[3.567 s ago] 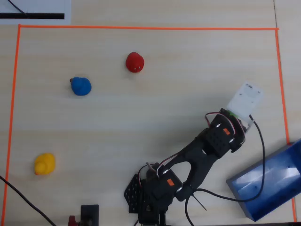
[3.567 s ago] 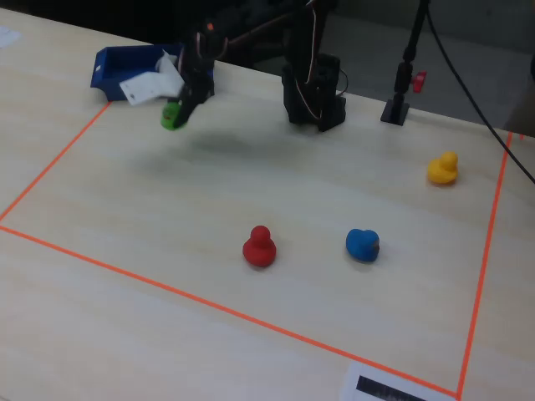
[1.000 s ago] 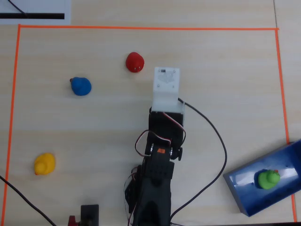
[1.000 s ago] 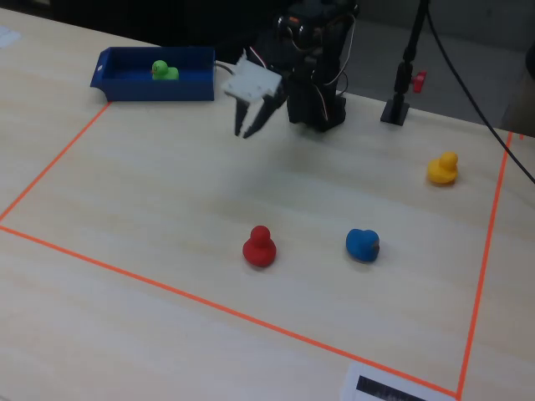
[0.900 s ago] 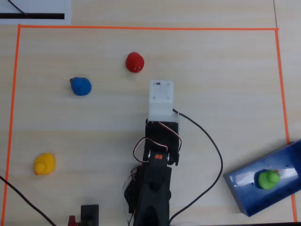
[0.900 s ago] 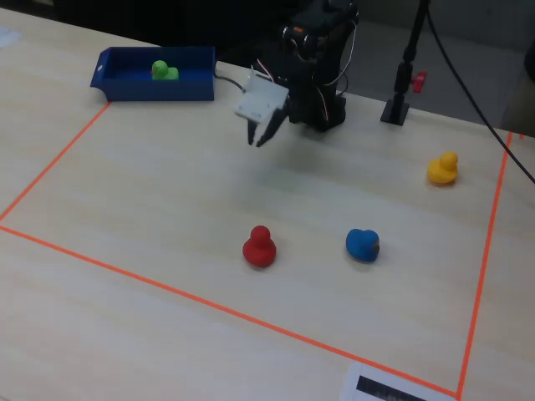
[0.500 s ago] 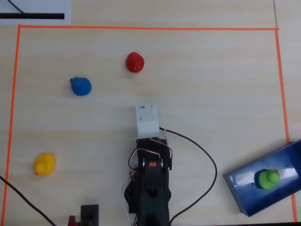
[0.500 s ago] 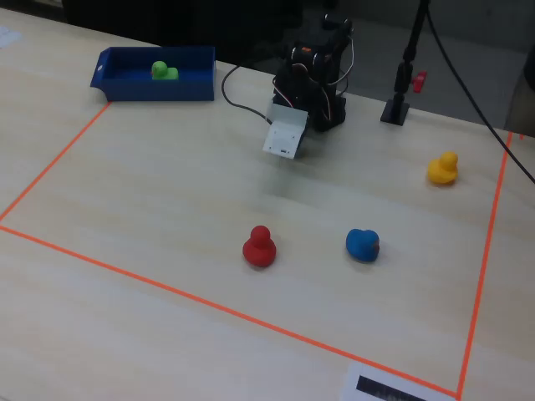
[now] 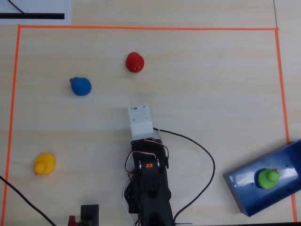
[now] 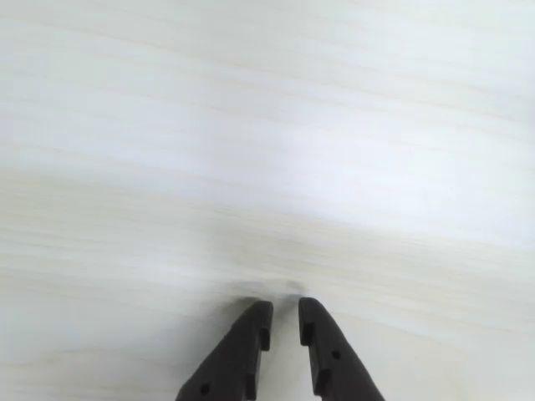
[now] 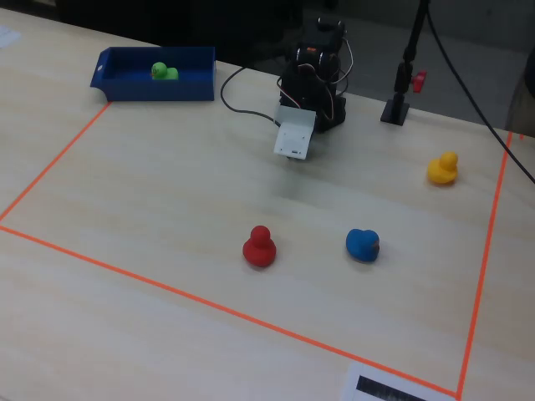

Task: Grasp green duck and put it into box.

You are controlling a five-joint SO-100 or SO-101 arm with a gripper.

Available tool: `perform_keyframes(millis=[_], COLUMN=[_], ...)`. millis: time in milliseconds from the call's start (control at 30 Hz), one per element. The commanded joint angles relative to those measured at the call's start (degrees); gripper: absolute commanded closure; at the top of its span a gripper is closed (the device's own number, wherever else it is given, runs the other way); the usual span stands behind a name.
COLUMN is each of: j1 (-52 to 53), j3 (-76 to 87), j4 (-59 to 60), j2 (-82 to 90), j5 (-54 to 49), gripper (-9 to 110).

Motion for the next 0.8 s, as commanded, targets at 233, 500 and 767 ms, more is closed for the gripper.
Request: perform_keyframes(millis=[233,500,767], j1=[0.0,0.0,0.0], j3=[0.1,0.1,0.1], j4=[1.8,1.8,1.8], j2=[0.0,0.0,0.0], j5=[0.4,0.4,0.4], gripper=[99,98,97])
